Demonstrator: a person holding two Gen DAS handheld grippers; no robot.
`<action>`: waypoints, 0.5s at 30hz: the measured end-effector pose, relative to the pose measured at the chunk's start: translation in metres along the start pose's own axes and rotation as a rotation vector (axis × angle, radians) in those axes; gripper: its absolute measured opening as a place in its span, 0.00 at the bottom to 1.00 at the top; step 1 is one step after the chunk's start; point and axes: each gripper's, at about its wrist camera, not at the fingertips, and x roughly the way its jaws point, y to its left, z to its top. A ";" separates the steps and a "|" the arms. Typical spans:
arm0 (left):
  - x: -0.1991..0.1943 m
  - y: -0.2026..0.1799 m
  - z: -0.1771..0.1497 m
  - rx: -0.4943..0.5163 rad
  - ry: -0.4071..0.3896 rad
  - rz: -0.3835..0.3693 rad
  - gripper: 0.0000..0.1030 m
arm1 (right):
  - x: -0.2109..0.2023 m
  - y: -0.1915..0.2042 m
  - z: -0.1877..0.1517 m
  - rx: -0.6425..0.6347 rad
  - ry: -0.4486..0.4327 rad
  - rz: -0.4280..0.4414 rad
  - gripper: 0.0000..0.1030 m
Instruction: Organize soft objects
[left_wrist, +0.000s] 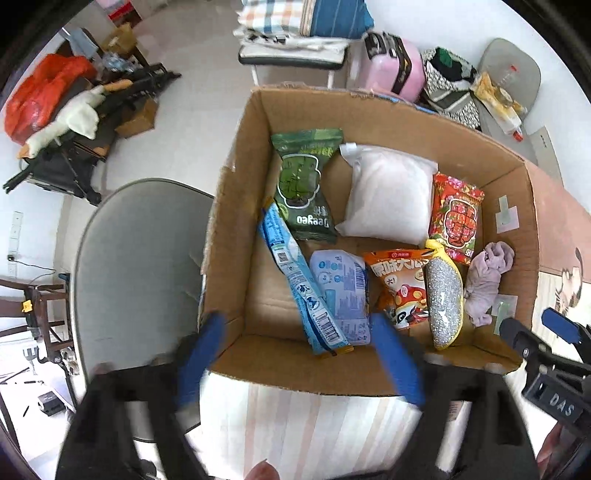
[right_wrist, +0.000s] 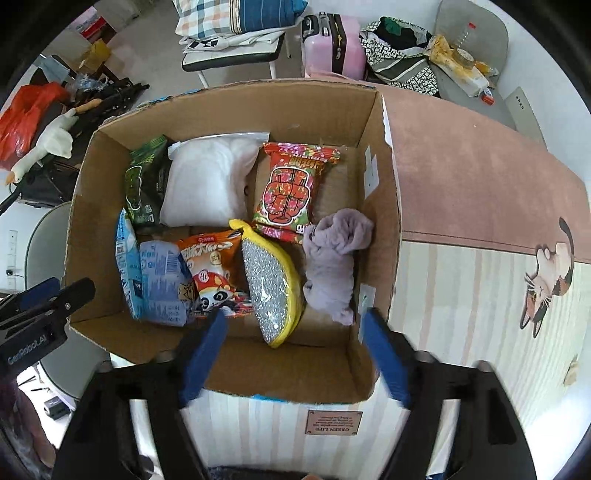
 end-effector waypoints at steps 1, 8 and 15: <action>-0.003 -0.001 -0.001 -0.002 -0.014 0.002 0.95 | -0.001 0.001 -0.003 -0.001 -0.005 -0.001 0.88; -0.020 -0.009 -0.010 0.007 -0.085 0.006 0.98 | -0.017 0.001 -0.015 0.008 -0.063 -0.034 1.00; -0.042 -0.013 -0.016 0.009 -0.130 -0.004 0.99 | -0.038 -0.002 -0.022 0.010 -0.104 -0.050 1.00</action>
